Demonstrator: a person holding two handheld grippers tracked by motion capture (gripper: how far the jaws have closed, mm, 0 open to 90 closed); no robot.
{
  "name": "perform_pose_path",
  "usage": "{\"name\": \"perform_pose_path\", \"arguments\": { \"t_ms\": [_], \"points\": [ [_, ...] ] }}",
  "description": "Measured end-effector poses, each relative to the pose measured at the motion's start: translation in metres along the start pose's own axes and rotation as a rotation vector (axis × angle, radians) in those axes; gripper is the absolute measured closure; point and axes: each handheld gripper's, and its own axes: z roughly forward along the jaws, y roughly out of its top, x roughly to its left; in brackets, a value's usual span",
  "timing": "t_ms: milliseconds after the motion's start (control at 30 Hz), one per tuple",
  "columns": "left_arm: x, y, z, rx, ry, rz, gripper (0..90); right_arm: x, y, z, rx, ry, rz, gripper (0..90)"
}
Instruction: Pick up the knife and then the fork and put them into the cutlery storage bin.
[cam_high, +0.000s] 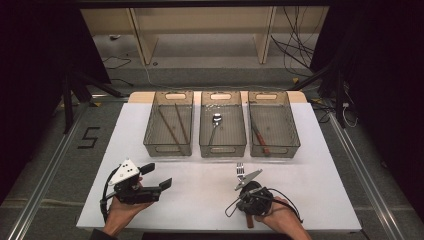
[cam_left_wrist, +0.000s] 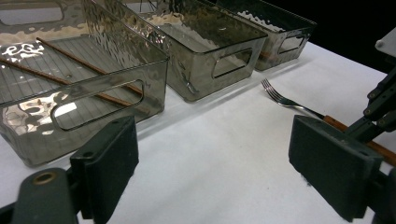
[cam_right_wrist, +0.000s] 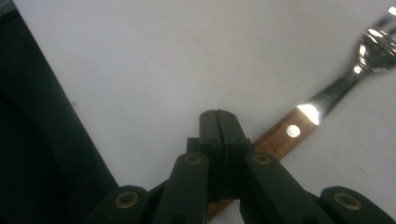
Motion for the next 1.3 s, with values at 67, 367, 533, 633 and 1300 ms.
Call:
{"name": "perform_pose_path", "arguments": {
  "t_ms": [67, 367, 533, 633, 1300],
  "points": [
    [0.0, 0.0, 0.0, 0.0, 0.0, 0.0, 15.6, -0.005, -0.004, -0.004, 0.007, -0.014, 0.019, 90.0],
    [0.0, 0.0, 0.0, 0.003, -0.001, 0.002, 15.6, -0.026, -0.019, -0.015, 0.025, -0.077, 0.077, 90.0],
    [0.0, 0.0, 0.0, 0.003, 0.0, 0.003, 15.6, -0.033, -0.023, -0.018, 0.026, -0.089, 0.095, 90.0],
    [0.0, 0.0, 0.0, 0.004, -0.001, 0.003, 15.6, -0.034, -0.023, -0.018, 0.024, -0.083, 0.101, 90.0],
    [-0.001, 0.0, 0.0, 0.003, 0.0, 0.008, 15.6, -0.045, -0.015, -0.031, -0.024, -0.135, 0.21, 33.3]
  ]
}}
